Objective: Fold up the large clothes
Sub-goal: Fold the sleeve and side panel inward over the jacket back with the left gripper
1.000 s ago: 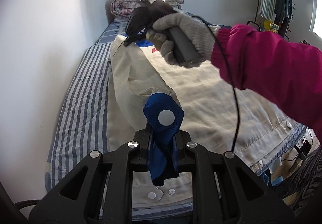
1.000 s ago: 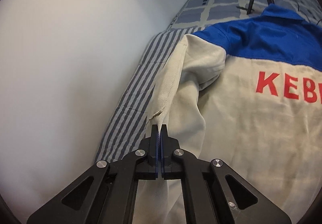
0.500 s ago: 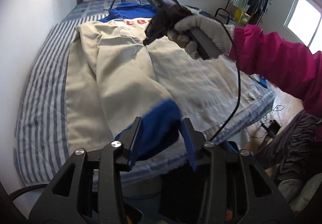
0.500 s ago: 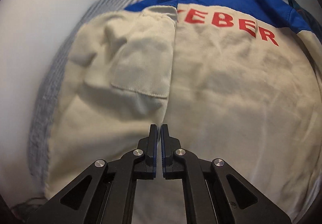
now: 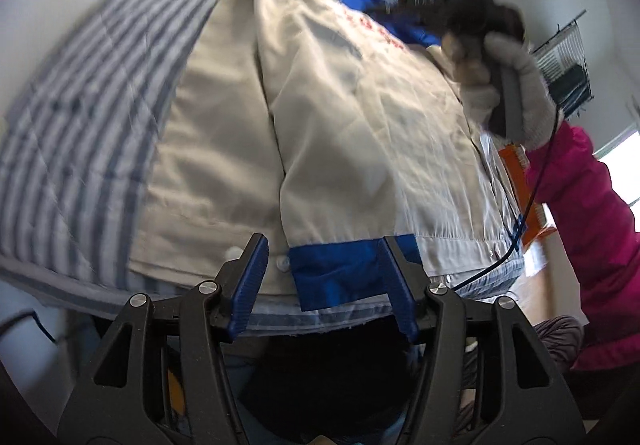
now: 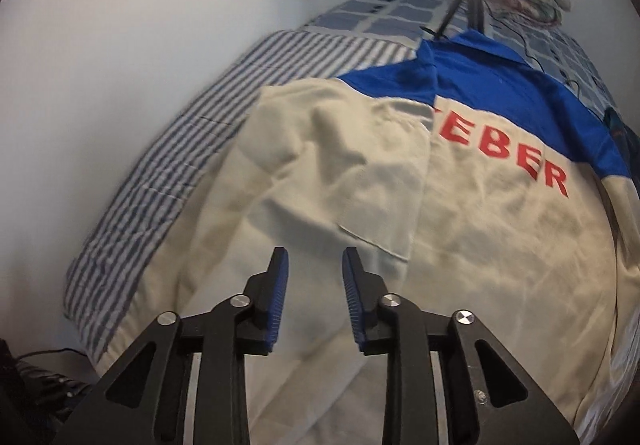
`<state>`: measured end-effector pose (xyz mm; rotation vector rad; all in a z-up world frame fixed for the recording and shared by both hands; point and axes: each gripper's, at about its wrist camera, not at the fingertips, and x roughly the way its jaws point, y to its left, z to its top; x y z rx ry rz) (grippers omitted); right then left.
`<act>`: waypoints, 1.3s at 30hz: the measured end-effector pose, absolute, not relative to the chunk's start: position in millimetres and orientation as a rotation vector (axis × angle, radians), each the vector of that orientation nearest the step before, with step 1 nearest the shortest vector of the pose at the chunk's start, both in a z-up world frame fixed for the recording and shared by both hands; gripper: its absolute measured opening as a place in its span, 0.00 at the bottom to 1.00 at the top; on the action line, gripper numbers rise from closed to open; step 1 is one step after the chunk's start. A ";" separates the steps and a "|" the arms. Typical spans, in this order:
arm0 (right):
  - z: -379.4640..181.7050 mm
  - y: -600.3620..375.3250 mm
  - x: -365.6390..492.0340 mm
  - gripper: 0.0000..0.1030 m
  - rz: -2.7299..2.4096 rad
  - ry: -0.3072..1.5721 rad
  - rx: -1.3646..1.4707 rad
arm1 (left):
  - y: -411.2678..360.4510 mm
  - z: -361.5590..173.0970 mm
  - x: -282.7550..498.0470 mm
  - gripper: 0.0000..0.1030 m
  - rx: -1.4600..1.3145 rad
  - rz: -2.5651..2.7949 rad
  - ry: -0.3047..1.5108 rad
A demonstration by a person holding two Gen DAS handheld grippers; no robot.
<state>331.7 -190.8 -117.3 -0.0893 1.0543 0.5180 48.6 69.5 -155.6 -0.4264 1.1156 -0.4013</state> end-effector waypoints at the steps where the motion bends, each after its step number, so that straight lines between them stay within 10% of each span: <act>1: -113.2 -179.6 326.4 0.29 0.536 1.050 -0.097 | 65.9 -162.1 50.0 0.57 -0.435 -0.404 1.132; 8: -124.3 -103.3 352.7 0.30 0.544 1.053 -0.189 | 49.6 -196.7 56.5 0.53 -0.515 -0.407 1.216; 10: -132.0 -88.4 365.6 0.30 0.515 1.061 -0.205 | 51.1 -199.9 56.5 0.43 -0.547 -0.391 1.206; 12: -140.6 -75.3 379.4 0.31 0.489 1.075 -0.199 | 51.7 -201.8 58.0 0.07 -0.553 -0.399 1.211; 18: -163.6 -43.7 407.2 0.30 0.401 1.106 -0.282 | 52.0 -188.0 51.4 0.03 -0.503 -0.395 1.170; 20: -171.1 -37.0 412.0 0.01 0.376 1.111 -0.324 | 56.6 -180.5 48.7 0.03 -0.493 -0.396 1.153; 39: -167.8 -1.6 438.7 0.05 0.474 1.088 -0.121 | 110.3 -156.3 32.7 0.11 -0.361 -0.089 1.112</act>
